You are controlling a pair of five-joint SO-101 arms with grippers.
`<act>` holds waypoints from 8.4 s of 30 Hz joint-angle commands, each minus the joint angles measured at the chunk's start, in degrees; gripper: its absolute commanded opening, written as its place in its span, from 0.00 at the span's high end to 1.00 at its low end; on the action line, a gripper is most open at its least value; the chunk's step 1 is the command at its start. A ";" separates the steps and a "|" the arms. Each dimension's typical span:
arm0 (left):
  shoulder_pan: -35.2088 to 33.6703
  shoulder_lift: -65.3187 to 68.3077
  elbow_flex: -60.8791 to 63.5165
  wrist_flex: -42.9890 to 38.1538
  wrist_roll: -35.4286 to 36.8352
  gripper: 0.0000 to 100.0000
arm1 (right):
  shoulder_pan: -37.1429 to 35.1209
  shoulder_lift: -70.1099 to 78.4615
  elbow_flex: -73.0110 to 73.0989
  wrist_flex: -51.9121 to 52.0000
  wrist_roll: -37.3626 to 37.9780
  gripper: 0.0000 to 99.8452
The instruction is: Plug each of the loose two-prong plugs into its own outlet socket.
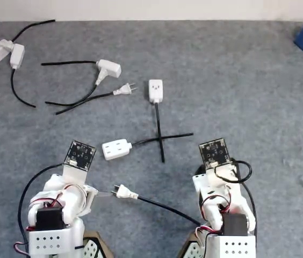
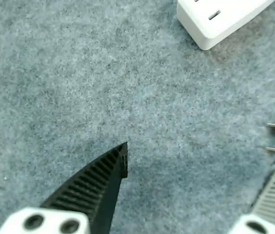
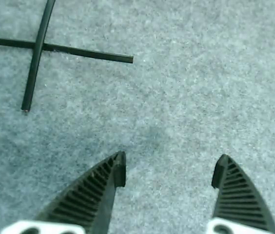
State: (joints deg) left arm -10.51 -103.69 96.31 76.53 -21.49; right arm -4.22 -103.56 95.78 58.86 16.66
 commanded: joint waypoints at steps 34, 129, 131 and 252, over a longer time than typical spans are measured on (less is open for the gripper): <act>-10.42 -0.22 0.84 -8.79 -9.05 0.58 | 8.31 -0.57 7.60 1.27 0.62 0.72; -36.79 118.20 -103.87 9.32 -7.74 0.58 | -51.12 105.45 -56.31 -7.16 6.07 0.94; -36.62 118.20 -103.78 9.32 -7.74 0.58 | -50.51 105.45 -56.48 -4.88 5.98 0.98; -3.21 64.48 -58.95 -15.30 0.26 0.50 | -36.62 65.89 -35.65 7.60 15.91 0.97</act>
State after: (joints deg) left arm -11.91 -38.73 40.13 61.67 -21.93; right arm -41.05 -38.24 67.38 65.45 31.69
